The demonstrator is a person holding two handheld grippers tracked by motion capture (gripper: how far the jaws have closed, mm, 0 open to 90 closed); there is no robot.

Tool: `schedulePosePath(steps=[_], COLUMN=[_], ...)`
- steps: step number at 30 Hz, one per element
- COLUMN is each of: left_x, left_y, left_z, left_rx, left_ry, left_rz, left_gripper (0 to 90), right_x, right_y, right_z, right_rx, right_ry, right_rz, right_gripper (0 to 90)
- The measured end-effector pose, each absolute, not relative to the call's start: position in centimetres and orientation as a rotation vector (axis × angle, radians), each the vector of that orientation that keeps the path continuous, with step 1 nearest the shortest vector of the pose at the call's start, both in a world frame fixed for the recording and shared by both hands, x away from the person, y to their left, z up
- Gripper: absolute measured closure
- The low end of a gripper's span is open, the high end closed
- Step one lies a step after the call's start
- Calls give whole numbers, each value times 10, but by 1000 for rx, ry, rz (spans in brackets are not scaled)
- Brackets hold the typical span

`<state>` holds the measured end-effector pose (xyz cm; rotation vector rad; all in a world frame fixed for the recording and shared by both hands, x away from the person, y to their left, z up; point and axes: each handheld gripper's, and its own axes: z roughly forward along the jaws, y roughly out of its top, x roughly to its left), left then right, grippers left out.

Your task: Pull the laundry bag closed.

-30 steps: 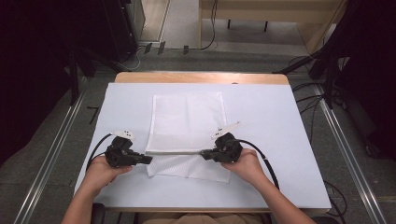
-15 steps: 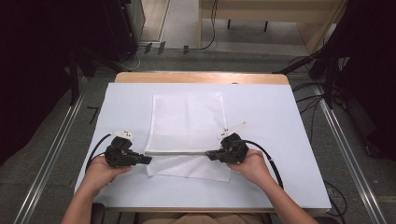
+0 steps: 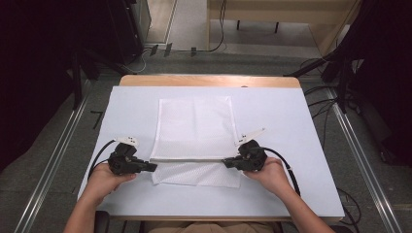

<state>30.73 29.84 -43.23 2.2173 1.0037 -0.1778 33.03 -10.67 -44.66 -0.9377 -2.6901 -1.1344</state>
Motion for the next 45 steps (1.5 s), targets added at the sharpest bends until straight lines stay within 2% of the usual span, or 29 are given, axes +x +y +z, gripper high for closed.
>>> schedulePosePath(steps=[26, 29, 38, 40, 45], left_x=[308, 308, 309, 310, 312], left_y=[297, 298, 297, 296, 295], left_z=[-435, -434, -434, -435, -436], left_rx=[2220, 2213, 2202, 2190, 2189], left_ry=[1010, 1002, 990, 999, 1017], left_rz=[-173, -138, -170, -187, -185], left_gripper=[875, 835, 728, 637, 523], right_x=[326, 325, 327, 327, 326], right_y=[-133, -131, -130, -129, -128], right_z=[-447, -447, -450, -451, -450], right_rx=[-990, -992, -1015, -1012, -1017], right_ry=[-2710, -2724, -2721, -2716, -2757], right_rz=[-1097, -1106, -1089, -1095, -1129], right_gripper=[883, 877, 866, 802, 637])
